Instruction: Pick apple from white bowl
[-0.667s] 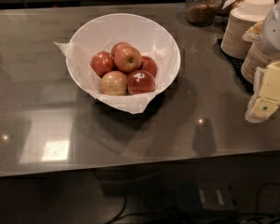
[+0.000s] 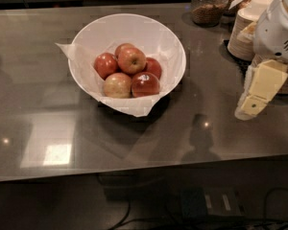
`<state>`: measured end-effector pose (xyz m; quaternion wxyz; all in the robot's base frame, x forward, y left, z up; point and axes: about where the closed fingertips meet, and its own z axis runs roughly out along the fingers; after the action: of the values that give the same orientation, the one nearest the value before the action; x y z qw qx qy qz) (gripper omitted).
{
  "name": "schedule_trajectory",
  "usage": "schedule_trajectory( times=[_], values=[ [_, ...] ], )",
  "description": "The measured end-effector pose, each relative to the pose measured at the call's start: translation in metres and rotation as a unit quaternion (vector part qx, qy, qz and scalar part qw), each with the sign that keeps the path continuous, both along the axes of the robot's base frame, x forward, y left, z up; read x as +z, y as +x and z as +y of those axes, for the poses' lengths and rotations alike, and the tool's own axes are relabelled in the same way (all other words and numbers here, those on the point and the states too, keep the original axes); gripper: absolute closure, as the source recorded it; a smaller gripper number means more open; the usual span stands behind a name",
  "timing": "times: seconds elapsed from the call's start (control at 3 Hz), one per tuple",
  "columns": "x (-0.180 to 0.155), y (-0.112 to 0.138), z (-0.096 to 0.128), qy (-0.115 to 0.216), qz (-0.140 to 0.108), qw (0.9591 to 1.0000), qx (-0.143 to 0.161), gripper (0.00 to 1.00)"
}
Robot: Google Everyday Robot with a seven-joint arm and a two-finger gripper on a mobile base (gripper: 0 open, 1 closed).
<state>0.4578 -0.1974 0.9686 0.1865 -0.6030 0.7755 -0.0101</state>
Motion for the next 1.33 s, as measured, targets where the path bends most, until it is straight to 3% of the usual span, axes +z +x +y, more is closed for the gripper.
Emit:
schedule_trajectory(
  times=[0.33,0.67,1.0,1.33],
  values=[
    [-0.01,0.027,0.034,0.038,-0.007,0.9989,0.029,0.0],
    [-0.009,0.051,0.076,0.081,-0.024,0.9941,0.068,0.0],
    [0.001,0.067,0.112,0.119,-0.038,0.9862,0.109,0.0],
    [0.004,0.069,0.117,0.125,-0.041,0.9846,0.115,0.0]
  ],
)
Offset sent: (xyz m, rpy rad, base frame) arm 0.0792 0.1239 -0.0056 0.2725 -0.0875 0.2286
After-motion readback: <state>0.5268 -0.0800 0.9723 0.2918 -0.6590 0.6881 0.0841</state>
